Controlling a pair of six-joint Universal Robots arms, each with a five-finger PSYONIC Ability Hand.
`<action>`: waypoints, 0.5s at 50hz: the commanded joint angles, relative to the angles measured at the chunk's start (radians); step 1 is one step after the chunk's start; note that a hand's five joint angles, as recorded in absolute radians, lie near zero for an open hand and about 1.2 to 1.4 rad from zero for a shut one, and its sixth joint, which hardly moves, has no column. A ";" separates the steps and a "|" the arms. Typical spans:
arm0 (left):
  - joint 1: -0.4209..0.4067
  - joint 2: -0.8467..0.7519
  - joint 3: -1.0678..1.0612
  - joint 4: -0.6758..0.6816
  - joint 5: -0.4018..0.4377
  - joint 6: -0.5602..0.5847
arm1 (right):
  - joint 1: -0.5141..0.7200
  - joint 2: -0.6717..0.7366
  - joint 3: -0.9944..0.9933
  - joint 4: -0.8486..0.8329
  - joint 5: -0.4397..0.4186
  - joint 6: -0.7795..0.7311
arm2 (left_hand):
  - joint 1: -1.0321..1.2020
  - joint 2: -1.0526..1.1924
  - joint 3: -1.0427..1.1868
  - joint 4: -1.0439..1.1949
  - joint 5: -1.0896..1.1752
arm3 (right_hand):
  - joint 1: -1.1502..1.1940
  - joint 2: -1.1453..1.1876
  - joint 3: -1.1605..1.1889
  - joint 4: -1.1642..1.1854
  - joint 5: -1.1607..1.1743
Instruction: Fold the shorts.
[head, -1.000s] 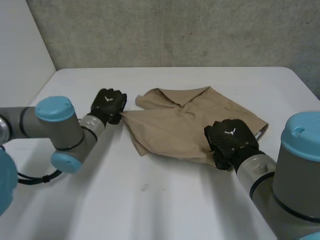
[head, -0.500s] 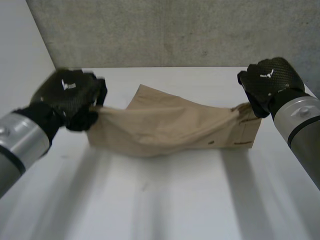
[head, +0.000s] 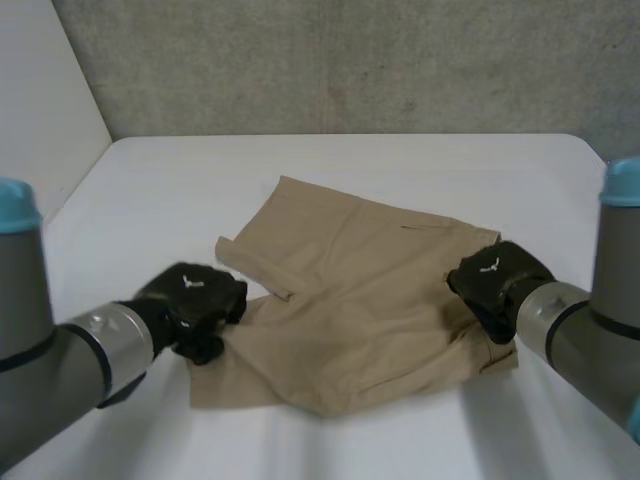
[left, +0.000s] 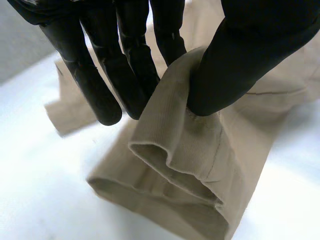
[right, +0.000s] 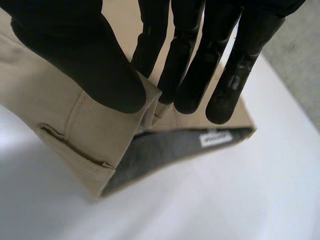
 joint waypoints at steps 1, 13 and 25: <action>0.005 0.220 0.102 -0.028 0.004 -0.012 | 0.004 -0.161 -0.037 0.002 -0.043 0.011 | 0.267 0.200 0.205 0.202 0.250 | 0.422 0.226 0.220 0.204 0.232; -0.009 0.458 0.150 -0.205 0.011 -0.014 | -0.002 -0.417 -0.085 0.139 -0.050 0.023 | 0.267 0.200 0.205 0.202 0.250 | 0.422 0.226 0.220 0.204 0.232; -0.058 0.535 0.128 -0.349 0.011 -0.038 | -0.027 -0.525 -0.057 0.220 -0.059 0.022 | 0.267 0.200 0.205 0.202 0.250 | 0.422 0.226 0.220 0.204 0.232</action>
